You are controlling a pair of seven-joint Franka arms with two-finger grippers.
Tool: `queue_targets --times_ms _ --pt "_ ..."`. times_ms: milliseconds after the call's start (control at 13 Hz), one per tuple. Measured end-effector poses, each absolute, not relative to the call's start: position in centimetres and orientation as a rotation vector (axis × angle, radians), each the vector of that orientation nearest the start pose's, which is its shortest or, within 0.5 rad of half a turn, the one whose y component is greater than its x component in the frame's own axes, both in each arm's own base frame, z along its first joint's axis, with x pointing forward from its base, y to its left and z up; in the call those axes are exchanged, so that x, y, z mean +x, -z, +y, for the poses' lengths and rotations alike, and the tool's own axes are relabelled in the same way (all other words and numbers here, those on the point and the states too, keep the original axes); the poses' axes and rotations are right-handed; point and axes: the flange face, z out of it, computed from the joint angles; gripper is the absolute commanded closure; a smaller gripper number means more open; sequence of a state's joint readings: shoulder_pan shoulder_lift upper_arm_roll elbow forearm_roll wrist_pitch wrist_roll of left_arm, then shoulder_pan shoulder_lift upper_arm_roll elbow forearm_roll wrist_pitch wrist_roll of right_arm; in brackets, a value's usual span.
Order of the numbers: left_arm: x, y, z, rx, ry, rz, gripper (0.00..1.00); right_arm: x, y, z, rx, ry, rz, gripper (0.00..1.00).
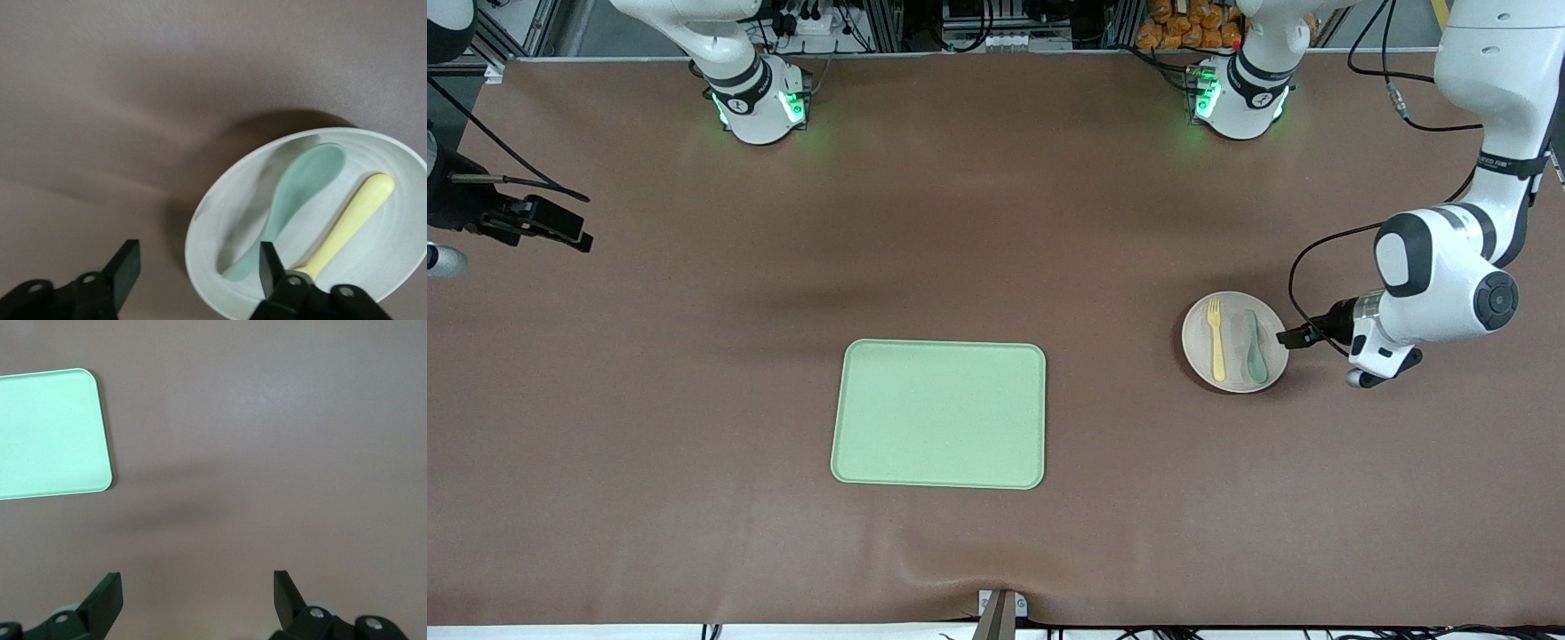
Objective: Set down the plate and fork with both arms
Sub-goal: 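Lower the left gripper and grasp the white plate's rim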
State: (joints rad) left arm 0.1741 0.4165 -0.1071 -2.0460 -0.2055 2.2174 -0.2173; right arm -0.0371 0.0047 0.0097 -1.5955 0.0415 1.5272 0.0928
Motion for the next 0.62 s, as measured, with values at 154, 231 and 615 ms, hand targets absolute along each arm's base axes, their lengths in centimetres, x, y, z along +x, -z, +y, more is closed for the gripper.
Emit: queue_targets --times_ms 154,231,615 --pt "56.7 -20.7 3.1 -3.213 -0.449 -0.722 0.32 55.0 -60.7 -1.0 -3.095 -0.115 0.186 0.00" --pt "56.7 -20.3 3.1 -3.212 -0.452 -0.724 0.33 55.0 -60.7 -1.0 -3.095 -0.115 0.186 0.00" --pt "56.5 -18.9 3.6 -3.210 -0.468 -0.730 0.56 55.0 -60.7 -1.0 -3.095 -0.116 0.186 0.00"
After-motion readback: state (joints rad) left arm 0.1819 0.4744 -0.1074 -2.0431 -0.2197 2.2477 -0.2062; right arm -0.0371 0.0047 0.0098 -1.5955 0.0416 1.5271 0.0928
